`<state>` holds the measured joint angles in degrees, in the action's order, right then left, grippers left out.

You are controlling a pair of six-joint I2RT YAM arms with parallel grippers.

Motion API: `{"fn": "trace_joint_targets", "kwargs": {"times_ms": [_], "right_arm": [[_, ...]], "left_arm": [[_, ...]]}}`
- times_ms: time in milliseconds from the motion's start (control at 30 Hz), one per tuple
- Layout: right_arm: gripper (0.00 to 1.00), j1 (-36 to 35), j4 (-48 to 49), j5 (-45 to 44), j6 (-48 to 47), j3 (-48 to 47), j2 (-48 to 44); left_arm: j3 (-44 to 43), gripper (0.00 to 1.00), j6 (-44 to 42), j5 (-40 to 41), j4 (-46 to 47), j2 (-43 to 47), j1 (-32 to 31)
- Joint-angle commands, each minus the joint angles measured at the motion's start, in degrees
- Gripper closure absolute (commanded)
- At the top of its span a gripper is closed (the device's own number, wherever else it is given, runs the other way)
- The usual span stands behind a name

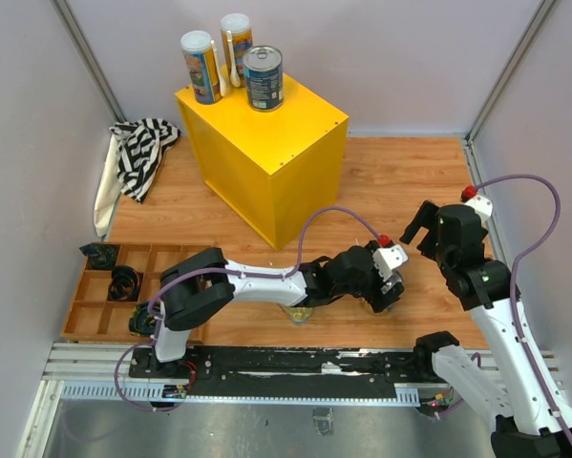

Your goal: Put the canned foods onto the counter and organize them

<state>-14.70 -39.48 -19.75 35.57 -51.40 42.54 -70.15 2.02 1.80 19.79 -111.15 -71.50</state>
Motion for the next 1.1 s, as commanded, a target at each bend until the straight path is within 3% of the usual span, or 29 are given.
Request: {"fn": "trace_joint_targets", "kwargs": {"times_ms": [0,200,500,1067], "right_arm": [[0.02,1.26,-1.25,-2.1,-1.28,-2.6,-0.49],[0.02,2.03,-1.29,-2.04,-1.43,-2.16,-0.68],[0.02,3.3,-1.15,-2.36,-1.46,-3.05,-0.15],[0.02,5.19,1.67,-2.35,-2.04,-5.63,3.93]], "left_arm": [[-1.06,1.0,4.68,-3.35,-1.13,2.65,0.41],[0.76,1.0,4.71,-2.83,0.09,4.13,0.49],[1.34,1.0,5.31,4.69,1.48,11.09,0.44],[-20.03,1.0,-0.91,17.52,-12.1,17.14,0.44]]}}
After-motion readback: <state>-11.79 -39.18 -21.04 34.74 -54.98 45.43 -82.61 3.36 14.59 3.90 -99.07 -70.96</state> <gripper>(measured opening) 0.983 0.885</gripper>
